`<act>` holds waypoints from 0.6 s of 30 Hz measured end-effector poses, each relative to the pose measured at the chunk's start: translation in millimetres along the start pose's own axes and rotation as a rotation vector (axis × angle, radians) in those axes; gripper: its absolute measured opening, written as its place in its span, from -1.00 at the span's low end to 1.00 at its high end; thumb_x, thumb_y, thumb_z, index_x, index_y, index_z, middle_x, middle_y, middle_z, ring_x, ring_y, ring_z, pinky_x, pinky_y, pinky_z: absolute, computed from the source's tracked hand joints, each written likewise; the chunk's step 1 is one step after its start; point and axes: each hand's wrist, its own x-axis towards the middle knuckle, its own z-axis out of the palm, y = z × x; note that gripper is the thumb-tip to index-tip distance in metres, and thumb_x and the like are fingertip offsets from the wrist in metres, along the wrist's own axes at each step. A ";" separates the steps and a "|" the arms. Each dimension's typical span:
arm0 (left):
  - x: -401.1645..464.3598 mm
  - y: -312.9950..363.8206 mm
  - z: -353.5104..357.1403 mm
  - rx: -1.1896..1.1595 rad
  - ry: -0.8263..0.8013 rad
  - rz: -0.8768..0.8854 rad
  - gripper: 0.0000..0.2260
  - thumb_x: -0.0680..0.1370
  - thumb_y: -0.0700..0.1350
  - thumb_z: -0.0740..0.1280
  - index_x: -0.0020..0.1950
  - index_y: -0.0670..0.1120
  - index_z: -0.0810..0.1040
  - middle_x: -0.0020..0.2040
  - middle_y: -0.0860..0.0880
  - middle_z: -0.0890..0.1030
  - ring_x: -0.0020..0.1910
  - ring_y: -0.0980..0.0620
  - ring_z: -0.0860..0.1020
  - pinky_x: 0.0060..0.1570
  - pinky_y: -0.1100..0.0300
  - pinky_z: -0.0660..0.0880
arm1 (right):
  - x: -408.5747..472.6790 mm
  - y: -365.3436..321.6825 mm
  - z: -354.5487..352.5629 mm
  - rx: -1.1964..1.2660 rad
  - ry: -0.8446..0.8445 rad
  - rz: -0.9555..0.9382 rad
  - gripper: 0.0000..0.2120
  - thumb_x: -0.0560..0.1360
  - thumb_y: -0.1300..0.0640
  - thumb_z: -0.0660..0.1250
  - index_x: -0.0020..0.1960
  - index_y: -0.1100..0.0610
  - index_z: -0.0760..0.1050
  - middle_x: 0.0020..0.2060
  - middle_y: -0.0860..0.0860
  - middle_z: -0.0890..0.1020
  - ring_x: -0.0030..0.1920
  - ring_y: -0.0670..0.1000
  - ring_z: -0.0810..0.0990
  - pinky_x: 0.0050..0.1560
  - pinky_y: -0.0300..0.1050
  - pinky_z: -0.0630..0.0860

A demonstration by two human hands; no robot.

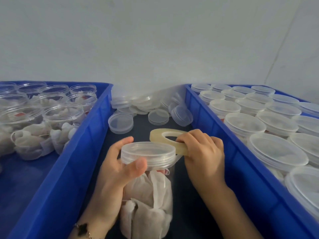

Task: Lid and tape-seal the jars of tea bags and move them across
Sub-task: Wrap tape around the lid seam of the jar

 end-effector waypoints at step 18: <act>7.4 -9.8 6.1 0.217 0.239 0.180 -0.36 0.25 0.38 0.42 0.26 0.39 0.26 0.20 0.38 0.47 0.23 0.37 0.41 0.12 0.27 0.40 | -7.0 -22.6 6.3 -0.100 -0.388 0.243 -0.38 0.60 0.02 0.09 0.50 -0.17 -0.21 -0.10 -0.12 0.54 -0.16 -0.03 0.55 -0.27 -0.13 0.29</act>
